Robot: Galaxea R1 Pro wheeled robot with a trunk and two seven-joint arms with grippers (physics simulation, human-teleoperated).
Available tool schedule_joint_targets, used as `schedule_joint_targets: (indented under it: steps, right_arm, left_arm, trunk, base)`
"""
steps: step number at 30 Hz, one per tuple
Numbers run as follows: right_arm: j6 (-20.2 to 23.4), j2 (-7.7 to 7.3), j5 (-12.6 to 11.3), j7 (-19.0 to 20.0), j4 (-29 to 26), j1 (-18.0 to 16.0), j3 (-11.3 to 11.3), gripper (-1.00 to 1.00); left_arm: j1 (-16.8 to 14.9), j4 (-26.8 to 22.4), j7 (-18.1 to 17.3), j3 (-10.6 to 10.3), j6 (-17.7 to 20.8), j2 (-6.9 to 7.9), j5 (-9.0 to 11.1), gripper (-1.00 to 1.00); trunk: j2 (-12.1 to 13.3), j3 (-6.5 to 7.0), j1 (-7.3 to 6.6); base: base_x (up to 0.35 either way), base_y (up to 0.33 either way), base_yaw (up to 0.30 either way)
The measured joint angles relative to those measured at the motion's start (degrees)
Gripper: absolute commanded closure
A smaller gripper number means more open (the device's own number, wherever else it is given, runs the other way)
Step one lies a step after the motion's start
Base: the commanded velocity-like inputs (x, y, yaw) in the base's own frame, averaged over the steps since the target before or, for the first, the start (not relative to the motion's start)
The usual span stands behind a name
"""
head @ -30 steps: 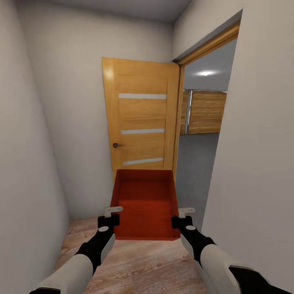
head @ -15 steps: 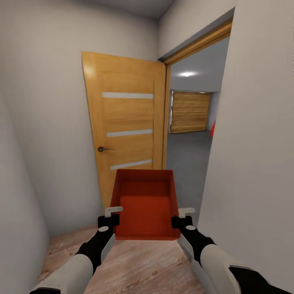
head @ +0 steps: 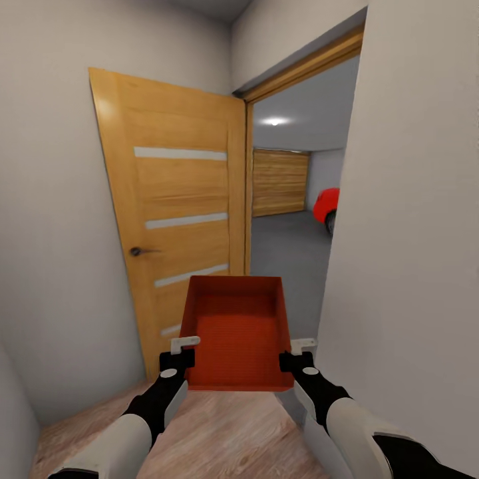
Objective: Move the two storage containers from the living room to the garage. In the garage, place one container on the floor and stack the other container on top of it (either order is fine).
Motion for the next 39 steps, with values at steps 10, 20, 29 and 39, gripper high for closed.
schedule_joint_targets:
  steps: [10, 20, 29, 39]
  right_arm:
    - [0.0, 0.0, 0.02, -0.01, -0.02, 0.0, 0.01, 1.0]
    - [0.05, -0.02, 0.03, 0.01, -0.01, -0.01, 0.04, 1.0]
    - [-0.03, 0.01, 0.0, -0.03, 0.02, -0.01, 0.05, 1.0]
    - [0.08, 0.0, 0.0, -0.01, -0.03, 0.0, 0.08, 1.0]
  left_arm:
    - [-0.01, 0.02, 0.02, -0.03, -0.05, 0.0, 0.06, 1.0]
    - [0.03, 0.0, 0.07, -0.03, -0.05, -0.01, 0.1, 1.0]
    - [0.04, -0.02, 0.01, 0.01, -0.05, 0.0, 0.0, 1.0]
    - [0.03, 0.03, 0.03, -0.02, -0.05, 0.0, 0.11, 1.0]
  trunk:
    - [0.0, 0.0, 0.0]
    - [0.0, 0.0, 0.0]
    - [0.0, 0.0, 0.0]
    - [0.0, 0.0, 0.0]
  base:
    - [0.219, 0.214, -0.287]
    - [0.219, 0.212, -0.061]
    - [0.219, 0.212, -0.008]
    - [0.219, 0.21, -0.245]
